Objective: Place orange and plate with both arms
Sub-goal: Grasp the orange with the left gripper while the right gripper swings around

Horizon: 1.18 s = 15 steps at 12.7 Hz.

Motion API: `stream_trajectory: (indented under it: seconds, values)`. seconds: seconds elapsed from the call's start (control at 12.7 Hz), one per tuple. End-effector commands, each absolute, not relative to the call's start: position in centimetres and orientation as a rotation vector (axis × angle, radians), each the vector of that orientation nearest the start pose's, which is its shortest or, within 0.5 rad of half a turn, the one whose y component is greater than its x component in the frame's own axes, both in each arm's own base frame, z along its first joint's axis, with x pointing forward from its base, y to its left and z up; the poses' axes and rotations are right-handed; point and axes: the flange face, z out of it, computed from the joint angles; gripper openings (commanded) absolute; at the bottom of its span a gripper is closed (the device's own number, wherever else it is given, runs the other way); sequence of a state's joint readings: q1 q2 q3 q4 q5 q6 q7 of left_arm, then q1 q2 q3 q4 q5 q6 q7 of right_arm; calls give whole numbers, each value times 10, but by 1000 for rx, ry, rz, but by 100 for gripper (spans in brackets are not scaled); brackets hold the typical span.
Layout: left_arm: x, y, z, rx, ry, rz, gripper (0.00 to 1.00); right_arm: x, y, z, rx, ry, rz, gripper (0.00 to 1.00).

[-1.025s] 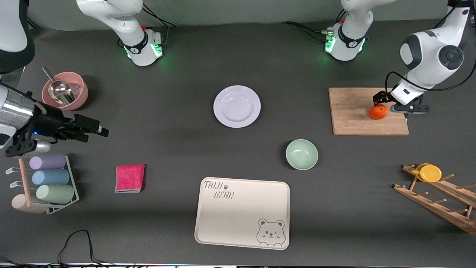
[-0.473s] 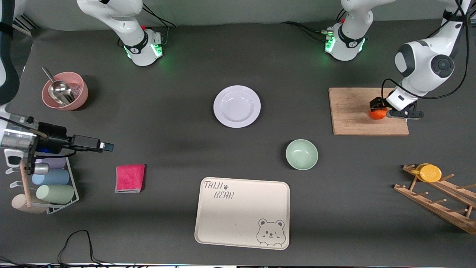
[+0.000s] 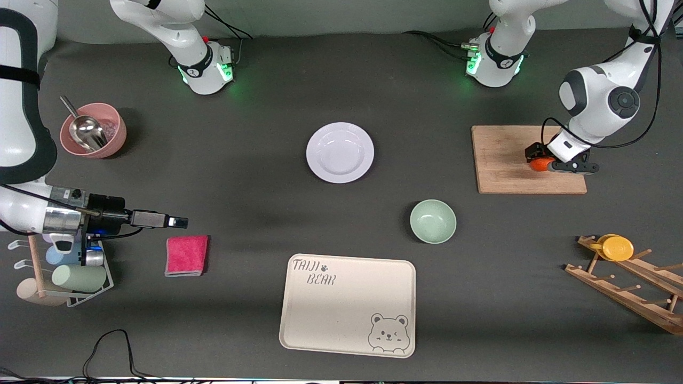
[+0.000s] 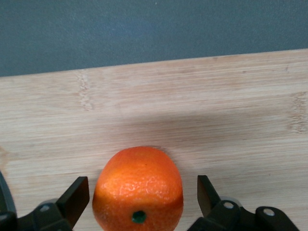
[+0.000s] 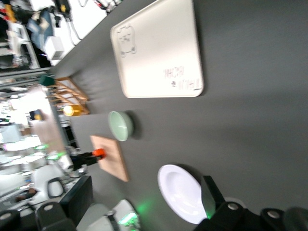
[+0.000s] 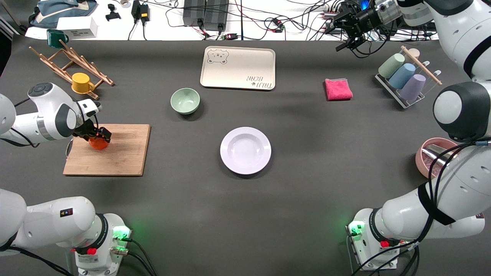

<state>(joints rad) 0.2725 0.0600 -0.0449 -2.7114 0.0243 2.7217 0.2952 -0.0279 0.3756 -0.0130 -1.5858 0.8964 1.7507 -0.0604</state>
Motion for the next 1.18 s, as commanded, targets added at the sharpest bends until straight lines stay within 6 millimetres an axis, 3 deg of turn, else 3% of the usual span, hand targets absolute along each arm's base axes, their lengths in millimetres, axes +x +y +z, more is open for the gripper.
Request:
stream_trajectory:
  seconds: [0.0, 0.08, 0.24, 0.47, 0.55, 0.71, 0.95, 1.1]
  values:
    - [387, 92, 202, -3142, 166, 70, 85, 662, 52, 401, -2171, 322, 231, 100]
    - [386, 92, 201, -3142, 166, 73, 71, 664, 54, 391, -2139, 339, 244, 100]
    - [386, 92, 201, -3143, 166, 77, 53, 665, 83, 382, -2108, 331, 265, 100]
    - [391, 93, 205, -3139, 182, 71, 49, 644, 104, 342, -2029, 394, 228, 100]
    - [400, 96, 218, -3135, 186, 60, 48, 638, 106, 333, -2001, 399, 231, 100]
    - [425, 102, 274, -3138, 175, 148, 48, 626, 106, 318, -1990, 418, 263, 100]
    - [458, 110, 386, -3134, 154, 209, 48, 595, 106, 288, -1944, 385, 247, 100]
    - [473, 109, 435, -3131, 159, 220, 48, 573, 105, 267, -1925, 357, 237, 100]
